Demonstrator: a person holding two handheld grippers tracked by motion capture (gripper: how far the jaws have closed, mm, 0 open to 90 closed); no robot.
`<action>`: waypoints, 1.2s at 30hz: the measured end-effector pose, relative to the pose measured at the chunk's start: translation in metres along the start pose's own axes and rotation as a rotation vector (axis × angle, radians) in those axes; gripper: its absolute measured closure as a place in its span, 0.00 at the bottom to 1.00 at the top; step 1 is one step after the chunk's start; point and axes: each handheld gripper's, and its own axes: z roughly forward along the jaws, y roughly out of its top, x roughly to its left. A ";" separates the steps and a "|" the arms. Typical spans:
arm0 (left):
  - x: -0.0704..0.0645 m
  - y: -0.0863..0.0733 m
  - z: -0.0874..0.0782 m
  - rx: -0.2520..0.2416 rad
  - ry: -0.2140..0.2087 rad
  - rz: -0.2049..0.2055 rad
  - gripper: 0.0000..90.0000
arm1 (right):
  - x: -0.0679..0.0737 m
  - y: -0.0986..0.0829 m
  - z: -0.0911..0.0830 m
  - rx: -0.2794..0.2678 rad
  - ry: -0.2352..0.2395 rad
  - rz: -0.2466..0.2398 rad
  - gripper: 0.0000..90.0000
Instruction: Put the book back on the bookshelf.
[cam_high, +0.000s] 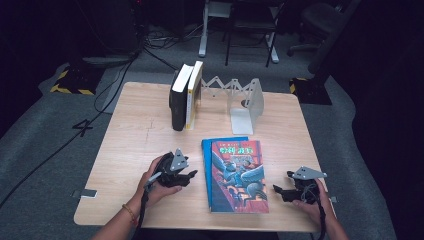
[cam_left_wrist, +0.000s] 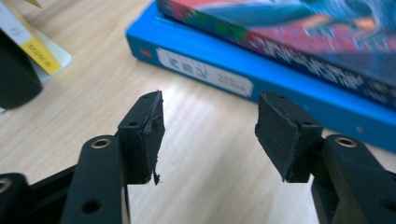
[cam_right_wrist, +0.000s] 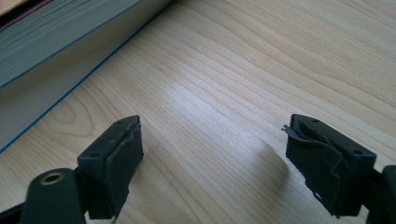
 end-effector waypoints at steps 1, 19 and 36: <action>-0.001 -0.001 -0.001 0.007 -0.006 0.005 0.45 | 0.000 0.000 -0.001 0.002 -0.001 -0.002 0.23; -0.044 -0.021 -0.002 0.071 -0.137 0.092 0.39 | 0.010 0.027 -0.043 -0.084 0.091 -0.013 0.30; -0.043 -0.043 -0.004 0.078 -0.167 0.000 0.27 | 0.056 0.046 -0.039 -0.037 0.242 -0.107 0.28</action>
